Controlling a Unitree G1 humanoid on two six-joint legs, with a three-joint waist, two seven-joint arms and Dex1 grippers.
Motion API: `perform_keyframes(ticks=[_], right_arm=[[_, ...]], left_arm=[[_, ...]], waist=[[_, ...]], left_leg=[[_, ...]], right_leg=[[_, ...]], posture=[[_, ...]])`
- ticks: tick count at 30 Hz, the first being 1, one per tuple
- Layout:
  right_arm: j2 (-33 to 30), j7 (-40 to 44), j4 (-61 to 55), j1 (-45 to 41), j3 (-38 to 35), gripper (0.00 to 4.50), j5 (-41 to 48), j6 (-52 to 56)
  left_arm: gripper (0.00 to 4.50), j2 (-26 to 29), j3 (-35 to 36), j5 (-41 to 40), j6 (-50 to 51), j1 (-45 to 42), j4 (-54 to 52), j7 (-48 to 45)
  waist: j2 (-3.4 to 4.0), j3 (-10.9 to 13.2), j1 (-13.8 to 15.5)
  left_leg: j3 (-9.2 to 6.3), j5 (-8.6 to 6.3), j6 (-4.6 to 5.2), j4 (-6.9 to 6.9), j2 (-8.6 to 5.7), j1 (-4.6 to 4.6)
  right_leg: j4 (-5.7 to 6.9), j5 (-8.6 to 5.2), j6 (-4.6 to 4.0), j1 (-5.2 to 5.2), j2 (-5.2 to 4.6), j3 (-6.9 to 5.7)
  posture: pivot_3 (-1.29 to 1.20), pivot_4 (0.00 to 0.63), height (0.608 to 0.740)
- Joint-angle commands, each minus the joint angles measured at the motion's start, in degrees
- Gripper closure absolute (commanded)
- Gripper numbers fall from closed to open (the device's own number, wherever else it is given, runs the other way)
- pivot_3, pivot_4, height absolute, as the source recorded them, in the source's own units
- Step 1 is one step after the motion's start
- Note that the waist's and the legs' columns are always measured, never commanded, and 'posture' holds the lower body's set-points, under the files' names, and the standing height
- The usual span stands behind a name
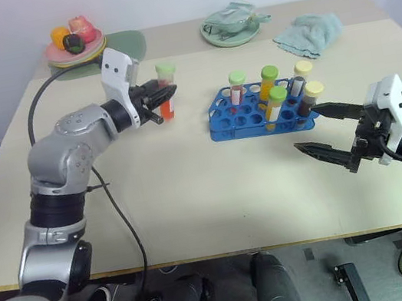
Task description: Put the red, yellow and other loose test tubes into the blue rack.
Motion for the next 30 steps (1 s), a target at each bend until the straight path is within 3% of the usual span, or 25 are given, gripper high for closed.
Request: perform_keyframes(ticks=[1, 15, 30], right_arm=[[0.7, -1.5, -3.0, 1.4, -3.2, 0.00, 1.0, 0.1], [4.3, -9.5, -8.3, 4.5, -5.6, 0.00, 1.8, 2.0], [3.0, -9.9, -7.2, 3.0, -4.6, 0.00, 1.1, 1.7]], left_arm=[[3.75, -1.7, 0.6, 1.3, -7.8, 1.0, -1.4, -2.2], [3.75, -9.5, 1.3, 3.5, -26.7, 5.1, 4.4, -6.4], [3.75, -11.6, 0.2, 3.5, -28.6, 7.1, 2.0, -7.8]], waist=[[0.00, 0.0, 0.0], [-0.01, 0.0, 0.0], [-0.01, 0.0, -0.1]], left_leg=[[0.00, 0.00, 0.00, 0.01, 0.00, 0.00], [0.03, -0.02, 0.05, 0.01, 0.00, 0.02], [0.02, -0.03, 0.07, 0.00, 0.02, 0.04]], right_leg=[[0.00, 0.00, 0.00, 0.00, 0.00, 0.00], [0.01, 0.00, 0.00, 0.03, 0.02, 0.00], [0.01, 0.00, 0.00, 0.05, 0.05, 0.00]], posture=[[0.00, 0.150, 0.740], [0.00, 0.150, 0.740], [0.00, 0.150, 0.740]])
